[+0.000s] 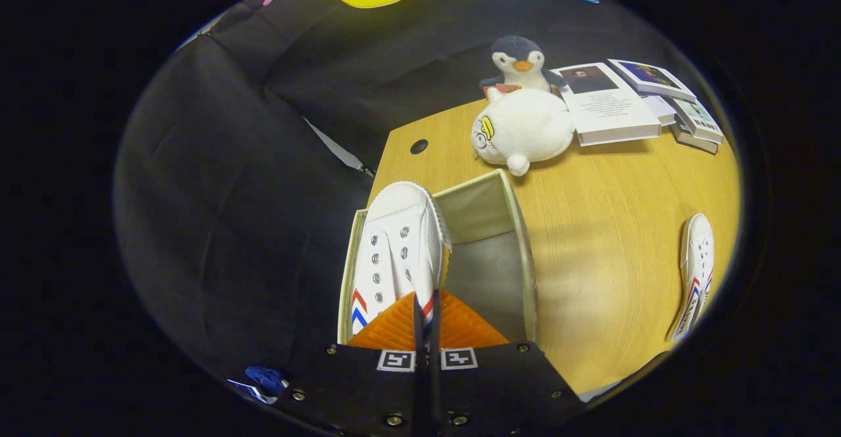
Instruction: Open the storage box then place both shoes into the box .Put the left shoe in first, then the right shoe, with the right side of both shoes facing outward in a uniform manner.
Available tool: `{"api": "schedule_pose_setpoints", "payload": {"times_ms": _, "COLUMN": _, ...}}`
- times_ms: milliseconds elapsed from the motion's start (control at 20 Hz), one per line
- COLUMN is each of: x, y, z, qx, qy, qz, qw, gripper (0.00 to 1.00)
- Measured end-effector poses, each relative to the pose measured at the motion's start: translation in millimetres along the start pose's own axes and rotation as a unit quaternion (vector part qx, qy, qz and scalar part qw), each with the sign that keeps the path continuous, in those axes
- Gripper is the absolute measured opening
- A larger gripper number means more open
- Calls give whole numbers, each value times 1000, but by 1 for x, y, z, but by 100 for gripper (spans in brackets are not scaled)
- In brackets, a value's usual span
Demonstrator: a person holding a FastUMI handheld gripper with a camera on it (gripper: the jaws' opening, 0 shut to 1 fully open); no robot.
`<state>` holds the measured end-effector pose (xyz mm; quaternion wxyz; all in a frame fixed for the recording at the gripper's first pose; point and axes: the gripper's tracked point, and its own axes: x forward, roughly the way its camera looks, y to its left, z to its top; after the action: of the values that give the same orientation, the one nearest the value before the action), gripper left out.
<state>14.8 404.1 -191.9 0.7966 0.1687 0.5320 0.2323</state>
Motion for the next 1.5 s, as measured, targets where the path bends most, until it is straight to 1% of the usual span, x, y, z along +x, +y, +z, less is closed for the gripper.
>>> {"api": "schedule_pose_setpoints", "payload": {"times_ms": 200, "x": 17, "y": 4, "z": -17, "qx": -17, "qy": 14, "qz": -12, "qw": 1000, "gripper": 0}}
{"api": "schedule_pose_setpoints", "payload": {"times_ms": 500, "x": 39, "y": -1, "z": -36, "qx": 1, "qy": 29, "qz": -47, "qw": 998, "gripper": 0}}
{"api": "schedule_pose_setpoints", "payload": {"times_ms": 650, "x": 52, "y": -6, "z": -44, "qx": 19, "qy": 41, "qz": -54, "qw": 998, "gripper": 0}}
{"api": "schedule_pose_setpoints", "payload": {"times_ms": 800, "x": 59, "y": -10, "z": -47, "qx": 18, "qy": 47, "qz": -65, "qw": 997, "gripper": 0}}
{"api": "schedule_pose_setpoints", "payload": {"times_ms": 900, "x": 62, "y": -10, "z": -50, "qx": 15, "qy": 50, "qz": -68, "qw": 996, "gripper": 0}}
{"api": "schedule_pose_setpoints", "payload": {"times_ms": 950, "x": 63, "y": -8, "z": -51, "qx": 10, "qy": 53, "qz": -62, "qw": 997, "gripper": 0}}
{"api": "schedule_pose_setpoints", "payload": {"times_ms": 1000, "x": 64, "y": -5, "z": -52, "qx": 5, "qy": 57, "qz": -48, "qw": 997, "gripper": 1}}
{"api": "schedule_pose_setpoints", "payload": {"times_ms": 1050, "x": 70, "y": -3, "z": -53, "qx": 2, "qy": 57, "qz": -36, "qw": 998, "gripper": 13}}
{"api": "schedule_pose_setpoints", "payload": {"times_ms": 1100, "x": 67, "y": -1, "z": -52, "qx": -8, "qy": 46, "qz": -32, "qw": 998, "gripper": 25}}
{"api": "schedule_pose_setpoints", "payload": {"times_ms": 1200, "x": 51, "y": 0, "z": -45, "qx": -37, "qy": 32, "qz": -29, "qw": 998, "gripper": 72}}
{"api": "schedule_pose_setpoints", "payload": {"times_ms": 1250, "x": 44, "y": 4, "z": -46, "qx": -44, "qy": 29, "qz": -20, "qw": 998, "gripper": 96}}
{"api": "schedule_pose_setpoints", "payload": {"times_ms": 1350, "x": 28, "y": 7, "z": -39, "qx": -61, "qy": 15, "qz": -4, "qw": 998, "gripper": 96}}
{"api": "schedule_pose_setpoints", "payload": {"times_ms": 1500, "x": -3, "y": 8, "z": -20, "qx": -96, "qy": -23, "qz": 8, "qw": 995, "gripper": 96}}
